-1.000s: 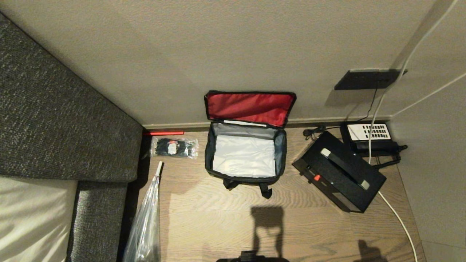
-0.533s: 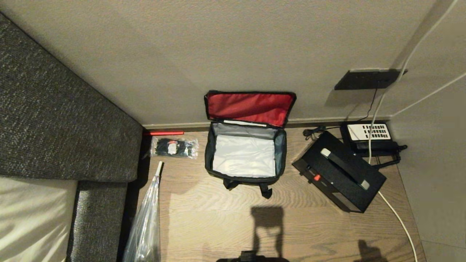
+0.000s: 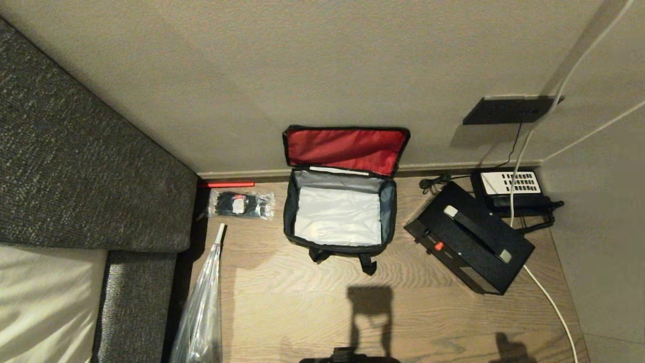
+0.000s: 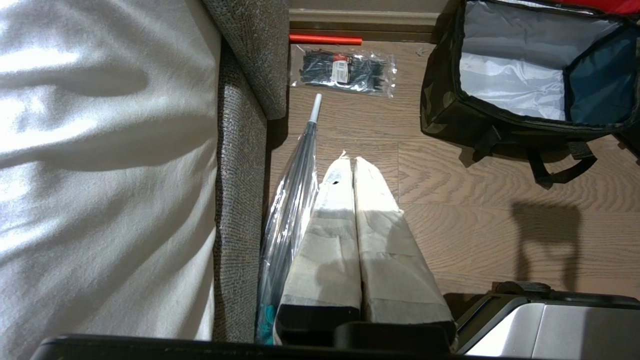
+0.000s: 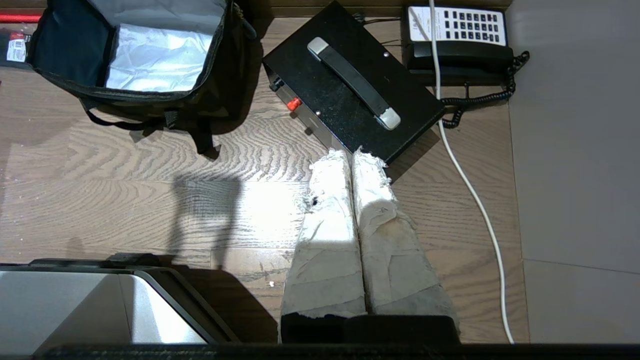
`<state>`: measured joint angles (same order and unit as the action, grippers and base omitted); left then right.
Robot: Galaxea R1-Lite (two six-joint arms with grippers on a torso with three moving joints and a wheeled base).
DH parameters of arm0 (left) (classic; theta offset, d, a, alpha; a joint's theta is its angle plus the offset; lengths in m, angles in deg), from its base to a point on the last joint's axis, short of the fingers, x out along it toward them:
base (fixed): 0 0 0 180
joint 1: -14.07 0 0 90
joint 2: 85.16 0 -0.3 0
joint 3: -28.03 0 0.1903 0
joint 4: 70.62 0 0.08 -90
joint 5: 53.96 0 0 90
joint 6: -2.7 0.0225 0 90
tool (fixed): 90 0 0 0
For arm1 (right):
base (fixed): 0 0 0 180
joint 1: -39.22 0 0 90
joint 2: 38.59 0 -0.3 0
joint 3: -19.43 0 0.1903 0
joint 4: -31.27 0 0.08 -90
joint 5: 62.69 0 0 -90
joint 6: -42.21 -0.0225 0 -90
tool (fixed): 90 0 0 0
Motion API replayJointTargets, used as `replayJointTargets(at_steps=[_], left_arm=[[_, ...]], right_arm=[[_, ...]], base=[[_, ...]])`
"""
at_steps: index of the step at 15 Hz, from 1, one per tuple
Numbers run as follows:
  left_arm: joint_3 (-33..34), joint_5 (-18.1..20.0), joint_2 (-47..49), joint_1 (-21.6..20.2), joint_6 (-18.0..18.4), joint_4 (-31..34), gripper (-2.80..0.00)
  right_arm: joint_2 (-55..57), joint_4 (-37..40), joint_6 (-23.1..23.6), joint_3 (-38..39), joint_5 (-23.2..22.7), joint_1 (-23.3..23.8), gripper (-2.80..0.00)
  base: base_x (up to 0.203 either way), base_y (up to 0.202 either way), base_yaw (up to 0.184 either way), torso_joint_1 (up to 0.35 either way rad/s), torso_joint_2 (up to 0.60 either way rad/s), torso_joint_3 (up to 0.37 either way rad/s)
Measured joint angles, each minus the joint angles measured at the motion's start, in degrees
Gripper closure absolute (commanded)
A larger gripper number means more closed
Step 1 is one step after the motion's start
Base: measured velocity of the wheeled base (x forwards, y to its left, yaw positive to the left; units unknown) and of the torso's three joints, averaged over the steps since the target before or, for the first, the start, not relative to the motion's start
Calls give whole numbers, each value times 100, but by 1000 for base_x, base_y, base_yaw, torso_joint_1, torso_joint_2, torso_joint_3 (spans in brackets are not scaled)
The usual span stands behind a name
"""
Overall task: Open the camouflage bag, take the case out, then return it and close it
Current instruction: Grip the handle again
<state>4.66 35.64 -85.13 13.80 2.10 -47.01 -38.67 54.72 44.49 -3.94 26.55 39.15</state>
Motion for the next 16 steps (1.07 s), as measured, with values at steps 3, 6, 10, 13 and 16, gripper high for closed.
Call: replayJointTargets(at_steps=[3,6,10,13,16], left_arm=[[0,0,0,0,0,-2,0],[0,-1,0,0,6,-2,0],[0,0,0,2,0,1,0],[0,-1,0,2,0,-2,0],[0,-4,0,2,0,2,0]], right_arm=[[0,2,-2,0,2,0,0],[0,2,-2,0,2,0,0],[0,2,-2,0,-1,0,0],[0,-1,-2,0,2,0,0],[0,-1,0,0,0,0,0]], base=[[0,0,0,0,0,0],[0,0,0,0,0,0],[0,0,0,0,0,0],[0,0,0,0,0,0],[0,0,0,0,0,0]])
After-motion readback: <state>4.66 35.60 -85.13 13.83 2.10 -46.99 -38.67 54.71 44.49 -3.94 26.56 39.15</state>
